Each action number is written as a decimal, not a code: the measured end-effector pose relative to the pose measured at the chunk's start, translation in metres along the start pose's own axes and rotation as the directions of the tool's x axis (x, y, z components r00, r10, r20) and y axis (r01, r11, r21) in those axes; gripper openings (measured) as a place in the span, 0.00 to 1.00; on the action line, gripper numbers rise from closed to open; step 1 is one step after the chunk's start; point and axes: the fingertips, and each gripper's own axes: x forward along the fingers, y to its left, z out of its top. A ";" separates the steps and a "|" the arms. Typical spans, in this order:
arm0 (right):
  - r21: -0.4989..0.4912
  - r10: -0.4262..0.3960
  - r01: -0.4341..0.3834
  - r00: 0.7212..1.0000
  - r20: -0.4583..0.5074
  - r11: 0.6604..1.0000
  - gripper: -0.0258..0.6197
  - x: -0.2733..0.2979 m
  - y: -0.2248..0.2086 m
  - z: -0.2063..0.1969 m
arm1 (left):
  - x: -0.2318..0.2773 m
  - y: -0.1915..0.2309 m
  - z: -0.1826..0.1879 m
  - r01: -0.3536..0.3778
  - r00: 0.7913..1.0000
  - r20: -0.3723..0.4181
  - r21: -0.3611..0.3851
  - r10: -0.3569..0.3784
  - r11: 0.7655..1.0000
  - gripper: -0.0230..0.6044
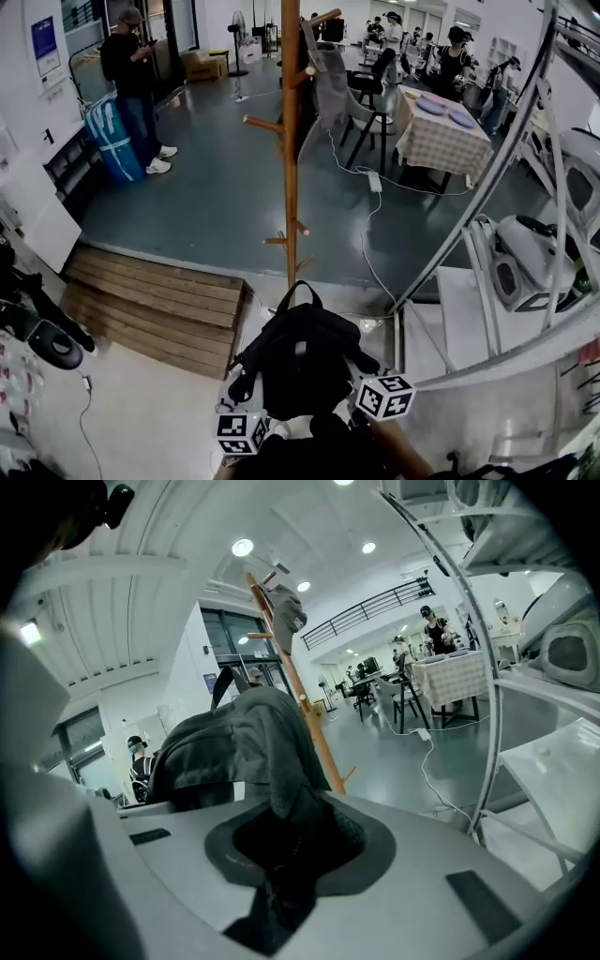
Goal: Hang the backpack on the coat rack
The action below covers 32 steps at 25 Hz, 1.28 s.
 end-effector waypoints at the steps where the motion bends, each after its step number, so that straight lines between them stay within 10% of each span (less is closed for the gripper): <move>1: -0.001 0.010 -0.010 1.000 -0.004 1.000 0.16 0.004 -0.005 0.004 | 0.005 -0.002 0.001 -0.011 1.000 -0.002 -0.002 0.011 1.000 0.15; 32: -0.048 0.161 -0.165 0.984 -0.071 0.985 0.16 0.149 -0.113 0.070 | 0.163 -0.006 0.007 -0.166 0.986 -0.038 -0.067 0.163 0.984 0.15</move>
